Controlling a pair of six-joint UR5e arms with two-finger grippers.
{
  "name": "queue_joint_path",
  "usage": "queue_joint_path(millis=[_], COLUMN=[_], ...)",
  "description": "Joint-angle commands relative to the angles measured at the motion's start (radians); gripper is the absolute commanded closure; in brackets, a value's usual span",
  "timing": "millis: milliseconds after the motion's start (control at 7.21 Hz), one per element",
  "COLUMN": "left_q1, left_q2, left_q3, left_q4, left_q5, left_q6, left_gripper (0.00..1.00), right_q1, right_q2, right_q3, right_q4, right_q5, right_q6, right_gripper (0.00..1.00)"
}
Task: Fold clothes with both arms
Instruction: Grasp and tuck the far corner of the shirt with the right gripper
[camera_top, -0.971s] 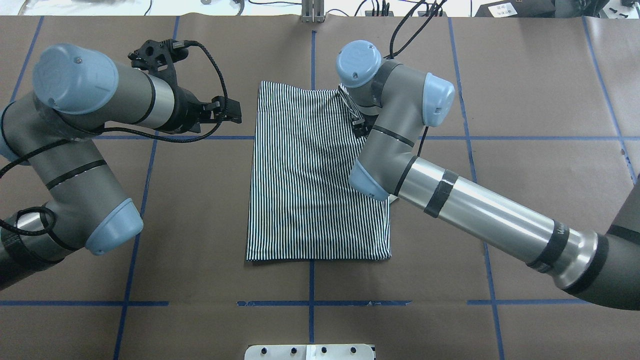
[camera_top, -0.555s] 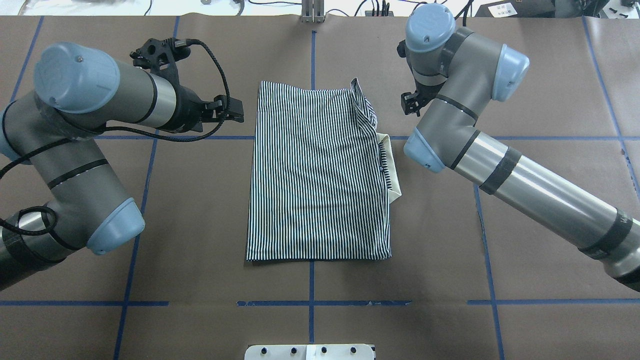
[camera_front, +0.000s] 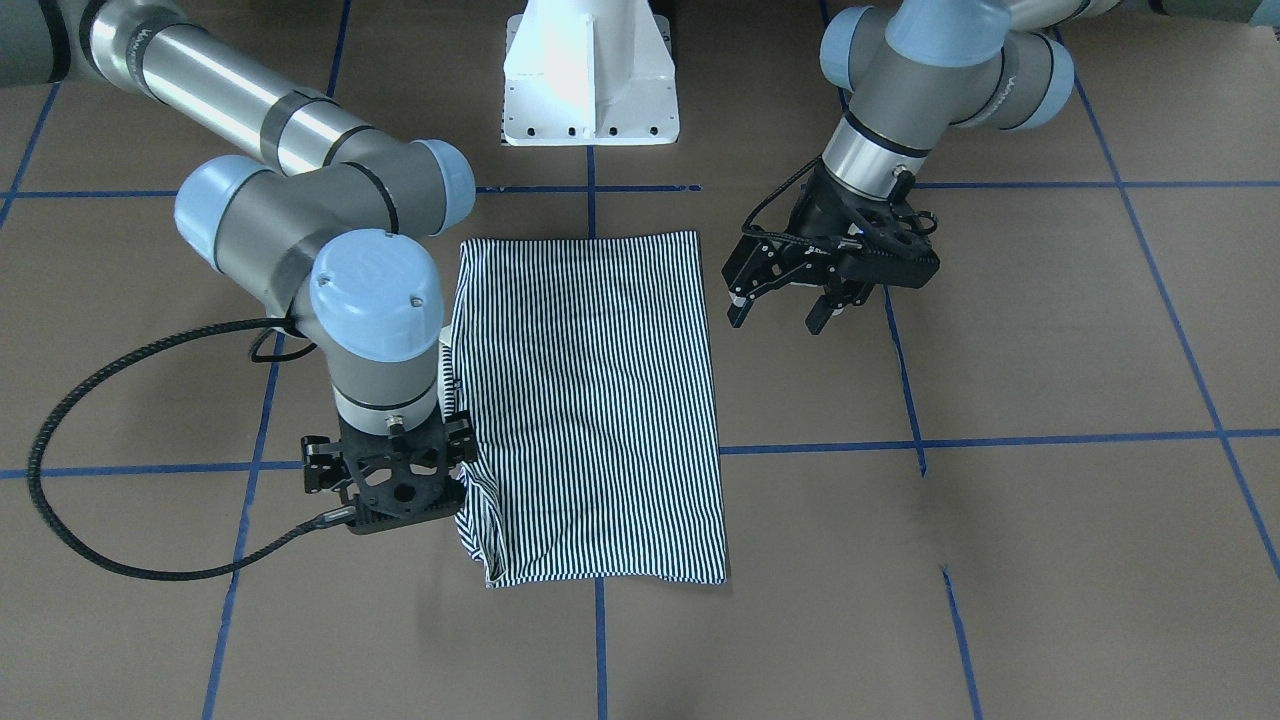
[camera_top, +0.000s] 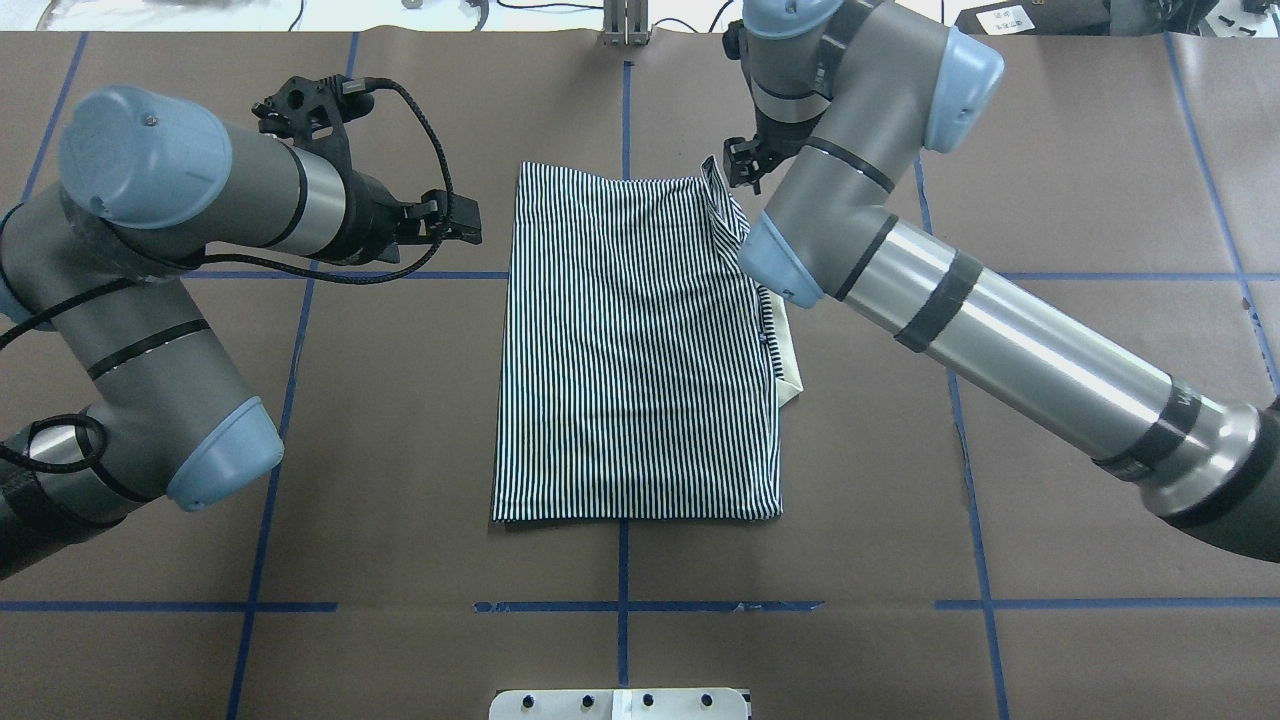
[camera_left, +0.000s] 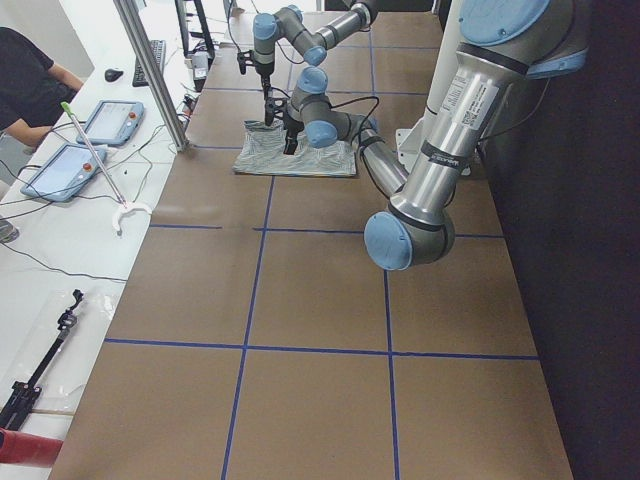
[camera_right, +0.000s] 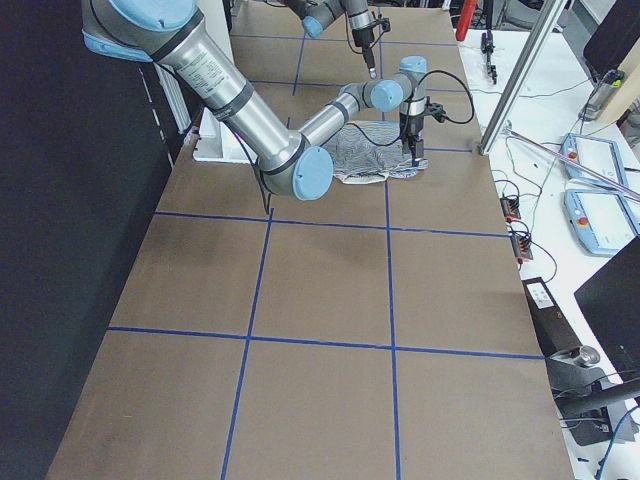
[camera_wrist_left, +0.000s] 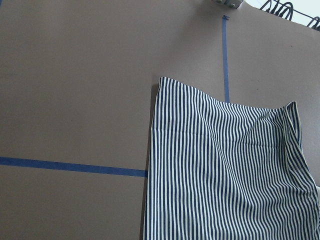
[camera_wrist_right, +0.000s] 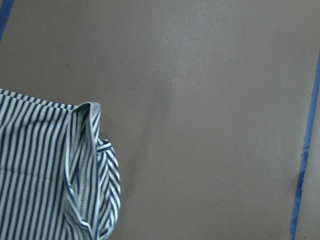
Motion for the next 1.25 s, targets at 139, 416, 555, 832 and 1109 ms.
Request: queue_joint_path(millis=[139, 416, 555, 832, 1109], left_q1=[-0.015, -0.015, -0.013, -0.013, -0.011], left_q2=[-0.005, -0.008, -0.009, -0.011, -0.014], left_q3=[0.002, -0.001, -0.001, 0.003, 0.000], left_q4=[-0.004, -0.003, -0.003, -0.004, -0.004], left_q5=[0.007, 0.006, 0.004, 0.001, 0.001], left_q6=[0.002, 0.001, -0.001, -0.002, -0.005], left_gripper=[0.00, 0.00, 0.00, 0.00, 0.00], right_q1=[-0.049, -0.077, -0.077, -0.042, -0.008], right_q2=[0.104, 0.101, 0.095, 0.075, 0.045], right_q3=[-0.263, -0.313, -0.331, -0.336, -0.334], right_q4=[0.244, 0.301, 0.315, 0.316, 0.316], right_q5=[-0.010, -0.093, -0.099, -0.096, -0.090], right_q6=[0.030, 0.031, 0.030, -0.001, -0.059], right_gripper=[0.00, 0.00, 0.00, 0.00, 0.00])
